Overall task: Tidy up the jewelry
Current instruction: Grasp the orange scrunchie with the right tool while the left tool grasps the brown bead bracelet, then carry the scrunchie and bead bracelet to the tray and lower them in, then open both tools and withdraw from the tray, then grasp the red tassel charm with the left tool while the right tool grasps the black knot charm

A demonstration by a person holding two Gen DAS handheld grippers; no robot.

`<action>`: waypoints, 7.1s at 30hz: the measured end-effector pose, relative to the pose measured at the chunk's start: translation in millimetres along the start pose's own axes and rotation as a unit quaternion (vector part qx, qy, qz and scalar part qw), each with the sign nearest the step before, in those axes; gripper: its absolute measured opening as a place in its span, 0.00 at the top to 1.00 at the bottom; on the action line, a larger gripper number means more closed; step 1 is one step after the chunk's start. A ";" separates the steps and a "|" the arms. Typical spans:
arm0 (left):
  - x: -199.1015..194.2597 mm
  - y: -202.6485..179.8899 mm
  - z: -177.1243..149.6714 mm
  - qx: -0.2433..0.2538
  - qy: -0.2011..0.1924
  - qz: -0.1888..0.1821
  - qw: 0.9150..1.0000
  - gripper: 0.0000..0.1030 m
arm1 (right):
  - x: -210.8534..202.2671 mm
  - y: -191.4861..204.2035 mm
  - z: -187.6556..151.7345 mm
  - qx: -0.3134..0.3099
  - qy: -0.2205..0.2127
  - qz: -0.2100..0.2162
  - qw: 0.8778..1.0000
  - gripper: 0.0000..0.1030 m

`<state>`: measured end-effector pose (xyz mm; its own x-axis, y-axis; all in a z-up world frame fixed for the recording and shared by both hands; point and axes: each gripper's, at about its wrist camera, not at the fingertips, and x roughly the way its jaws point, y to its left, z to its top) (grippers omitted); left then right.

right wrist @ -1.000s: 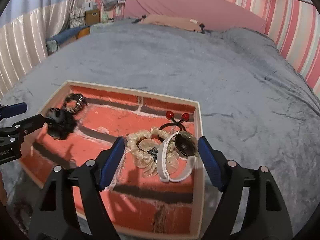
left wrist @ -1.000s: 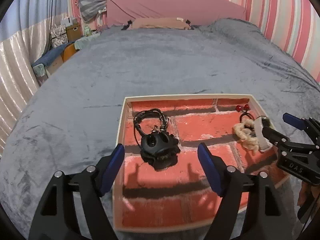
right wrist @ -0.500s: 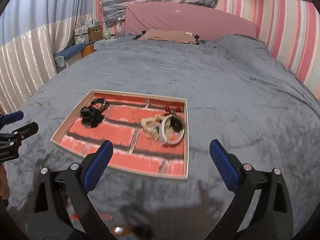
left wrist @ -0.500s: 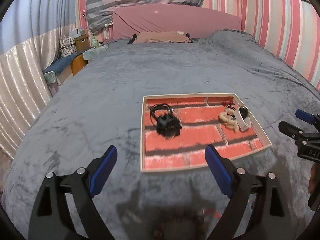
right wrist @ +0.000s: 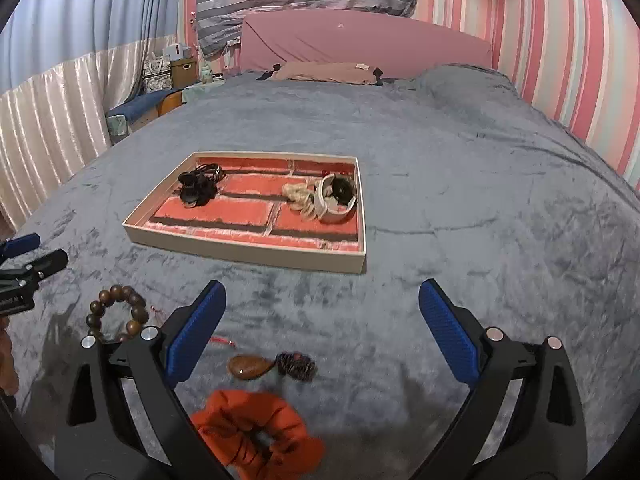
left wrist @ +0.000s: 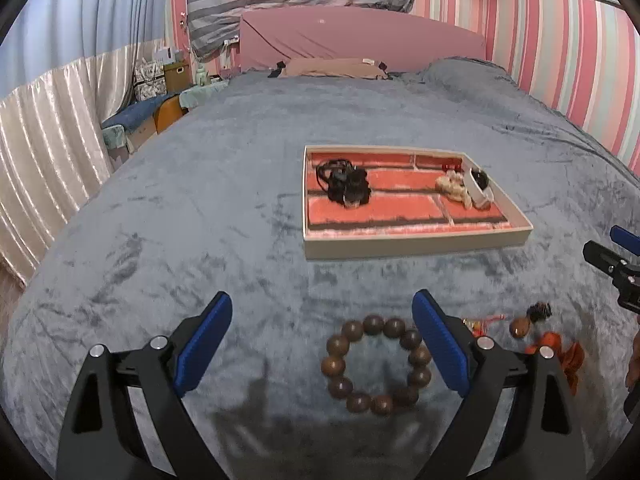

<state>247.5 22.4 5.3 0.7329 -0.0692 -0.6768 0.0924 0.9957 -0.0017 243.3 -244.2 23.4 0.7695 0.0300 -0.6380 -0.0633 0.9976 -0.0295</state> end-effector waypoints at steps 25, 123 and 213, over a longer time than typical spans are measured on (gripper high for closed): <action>3.8 16.1 -48.1 -0.033 0.017 -0.003 0.999 0.13 | -10.4 -20.8 -64.6 0.022 -0.005 -0.043 0.999 0.09; 11.7 -20.2 50.2 0.018 -0.036 -0.087 0.995 0.80 | 25.1 -0.5 29.8 0.013 -0.026 0.007 1.000 0.86; 40.3 -52.2 -24.5 -0.001 0.036 -0.050 0.998 0.15 | 36.8 -20.7 -58.3 0.034 0.021 -0.025 0.999 0.09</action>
<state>255.6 -30.9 -40.0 0.6699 -0.1639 -0.7241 0.1617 0.9841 -0.0731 235.9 -267.5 -44.3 0.7425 -0.0209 -0.6695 0.0189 0.9998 -0.0102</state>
